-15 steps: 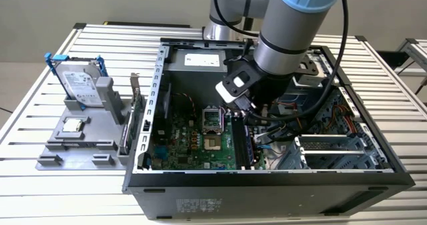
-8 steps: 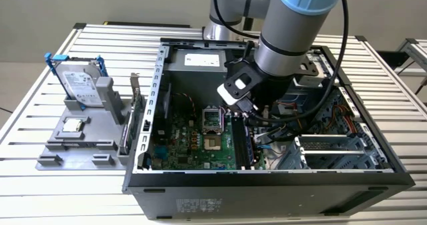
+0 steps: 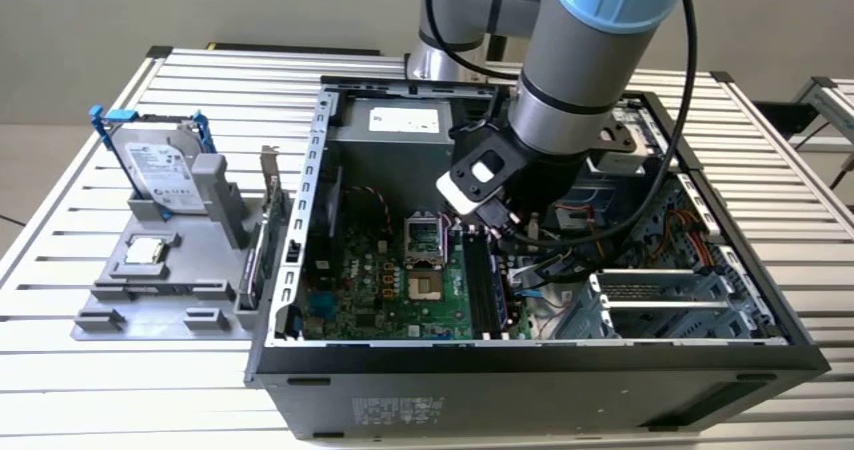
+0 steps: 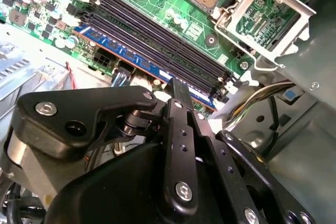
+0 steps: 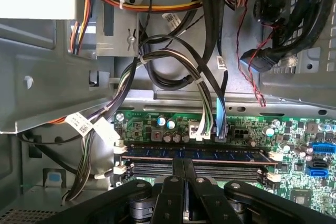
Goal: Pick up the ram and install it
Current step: 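Press down the ram until it locks into place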
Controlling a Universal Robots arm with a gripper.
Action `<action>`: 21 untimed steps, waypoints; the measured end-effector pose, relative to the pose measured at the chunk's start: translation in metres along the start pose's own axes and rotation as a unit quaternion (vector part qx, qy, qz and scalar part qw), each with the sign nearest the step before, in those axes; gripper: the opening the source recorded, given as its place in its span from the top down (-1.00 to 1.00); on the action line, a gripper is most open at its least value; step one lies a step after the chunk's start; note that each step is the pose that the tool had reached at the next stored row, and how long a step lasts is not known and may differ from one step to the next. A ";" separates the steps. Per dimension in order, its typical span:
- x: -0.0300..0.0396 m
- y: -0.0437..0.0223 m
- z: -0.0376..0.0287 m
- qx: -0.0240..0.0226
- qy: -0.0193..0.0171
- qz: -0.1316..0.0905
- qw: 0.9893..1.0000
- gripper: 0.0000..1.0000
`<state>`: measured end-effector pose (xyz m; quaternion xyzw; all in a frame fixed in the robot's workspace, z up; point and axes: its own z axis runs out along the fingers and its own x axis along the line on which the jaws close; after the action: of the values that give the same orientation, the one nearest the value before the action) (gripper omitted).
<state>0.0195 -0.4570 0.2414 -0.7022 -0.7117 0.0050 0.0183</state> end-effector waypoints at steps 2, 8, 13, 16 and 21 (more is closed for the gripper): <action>0.0000 0.0001 0.0008 0.000 0.000 0.000 1.000 1.00; 0.0000 0.0004 0.0033 0.000 -0.009 0.000 1.000 1.00; -0.0001 0.0005 0.0056 0.000 -0.016 0.000 1.000 1.00; -0.0001 0.0012 0.0067 0.000 -0.016 0.000 1.000 1.00; -0.0001 0.0021 0.0077 -0.001 -0.016 0.000 1.000 1.00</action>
<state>0.0213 -0.4570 0.2336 -0.7020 -0.7120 0.0154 0.0064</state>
